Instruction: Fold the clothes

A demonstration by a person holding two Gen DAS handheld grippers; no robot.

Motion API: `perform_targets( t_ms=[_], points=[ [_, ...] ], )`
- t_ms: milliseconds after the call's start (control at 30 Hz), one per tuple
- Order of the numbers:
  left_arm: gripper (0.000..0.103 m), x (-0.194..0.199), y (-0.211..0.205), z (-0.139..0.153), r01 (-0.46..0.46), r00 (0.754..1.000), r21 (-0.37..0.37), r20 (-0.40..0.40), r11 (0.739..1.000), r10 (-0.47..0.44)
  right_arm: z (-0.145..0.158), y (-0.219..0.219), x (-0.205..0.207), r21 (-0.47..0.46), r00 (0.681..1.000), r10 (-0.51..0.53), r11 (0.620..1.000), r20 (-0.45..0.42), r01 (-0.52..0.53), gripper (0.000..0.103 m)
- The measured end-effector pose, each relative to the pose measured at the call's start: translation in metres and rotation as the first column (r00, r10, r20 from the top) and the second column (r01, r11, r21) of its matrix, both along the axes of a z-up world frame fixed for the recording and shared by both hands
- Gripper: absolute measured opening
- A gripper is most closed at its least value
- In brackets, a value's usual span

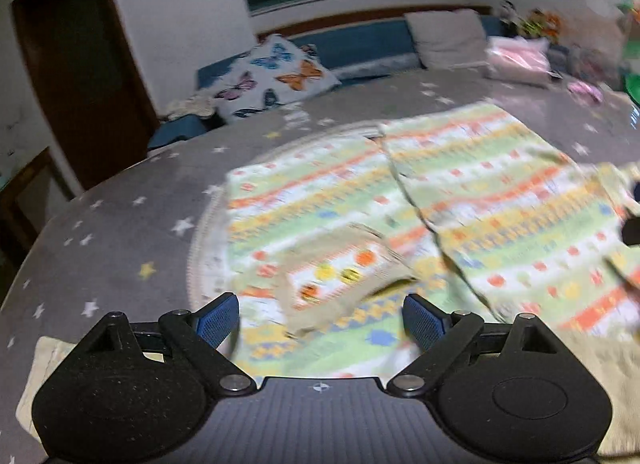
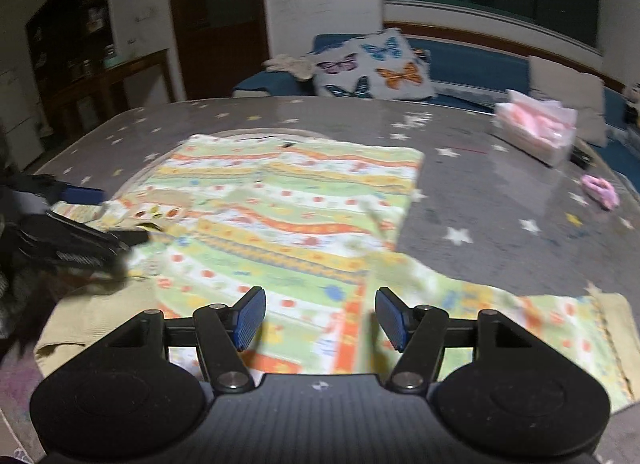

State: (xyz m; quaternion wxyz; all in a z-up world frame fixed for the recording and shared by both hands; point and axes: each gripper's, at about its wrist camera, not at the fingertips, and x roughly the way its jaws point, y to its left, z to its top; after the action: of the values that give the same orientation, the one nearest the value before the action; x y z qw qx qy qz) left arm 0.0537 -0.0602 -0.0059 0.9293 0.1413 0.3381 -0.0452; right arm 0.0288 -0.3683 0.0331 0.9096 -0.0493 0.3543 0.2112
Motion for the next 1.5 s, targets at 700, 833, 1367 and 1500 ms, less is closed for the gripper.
perform_targets(
  t_ms=[700, 833, 1367, 1500],
  points=[
    [0.095, -0.035, -0.011, 0.023, 0.109, 0.988, -0.019, 0.109, 0.994, -0.106, -0.005, 0.006, -0.031, 0.009, 0.998, 0.067, 0.998, -0.002, -0.067, 0.063],
    [0.096, -0.032, -0.021, 0.026, 0.137, 0.986, -0.05, 0.1, 0.989, -0.131, -0.003, -0.026, -0.023, 0.017, 0.999, -0.045, 0.999, 0.011, 0.044, 0.063],
    [0.098, -0.031, -0.046, 0.007, 0.195, 0.981, -0.04, 0.033, 0.98, -0.193, -0.021, -0.145, -0.006, 0.007, 0.902, -0.432, 0.902, 0.014, 0.432, 0.063],
    [0.099, -0.031, -0.045, 0.005, 0.19, 0.982, -0.04, 0.024, 0.981, -0.189, -0.021, -0.167, -0.008, -0.004, 0.865, -0.501, 0.865, 0.033, 0.502, 0.063]
  ],
)
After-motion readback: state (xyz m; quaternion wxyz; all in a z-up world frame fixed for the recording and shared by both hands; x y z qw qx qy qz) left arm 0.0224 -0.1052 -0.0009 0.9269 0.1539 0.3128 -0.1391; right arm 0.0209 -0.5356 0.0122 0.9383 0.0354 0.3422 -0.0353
